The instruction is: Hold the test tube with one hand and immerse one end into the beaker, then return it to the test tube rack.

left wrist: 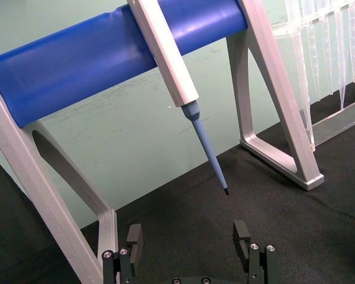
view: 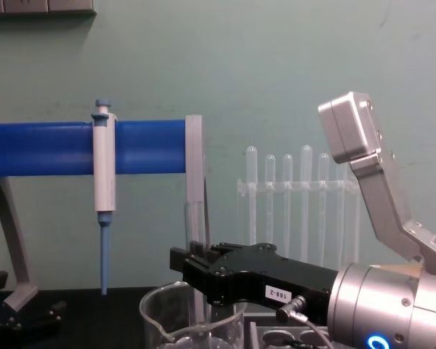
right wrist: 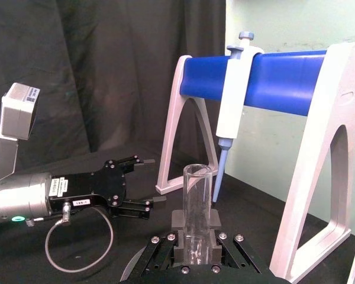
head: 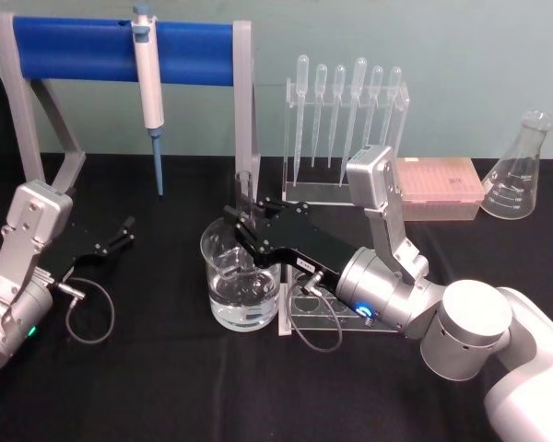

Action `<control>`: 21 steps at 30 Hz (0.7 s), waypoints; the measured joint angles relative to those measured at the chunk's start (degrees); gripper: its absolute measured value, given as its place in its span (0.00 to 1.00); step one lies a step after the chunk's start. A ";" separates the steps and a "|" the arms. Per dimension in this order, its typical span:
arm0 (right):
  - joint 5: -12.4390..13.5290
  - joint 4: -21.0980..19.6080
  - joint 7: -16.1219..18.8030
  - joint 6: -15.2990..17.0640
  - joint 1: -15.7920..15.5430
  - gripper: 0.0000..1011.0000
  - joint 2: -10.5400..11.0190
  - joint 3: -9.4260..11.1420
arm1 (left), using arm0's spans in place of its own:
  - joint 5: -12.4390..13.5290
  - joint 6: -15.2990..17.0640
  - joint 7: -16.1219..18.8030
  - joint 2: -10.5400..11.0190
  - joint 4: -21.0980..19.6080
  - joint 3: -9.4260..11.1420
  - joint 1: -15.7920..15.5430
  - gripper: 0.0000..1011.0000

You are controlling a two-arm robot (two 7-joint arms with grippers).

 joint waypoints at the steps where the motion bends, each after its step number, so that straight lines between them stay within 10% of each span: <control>1: 0.00 0.00 0.00 0.00 0.00 0.22 0.00 0.00 | 0.00 0.00 0.00 0.00 0.00 0.00 0.00 0.99; 21: 0.00 0.00 0.00 0.00 0.00 0.22 0.00 0.00 | 0.00 0.00 0.00 0.00 0.00 0.00 0.00 0.99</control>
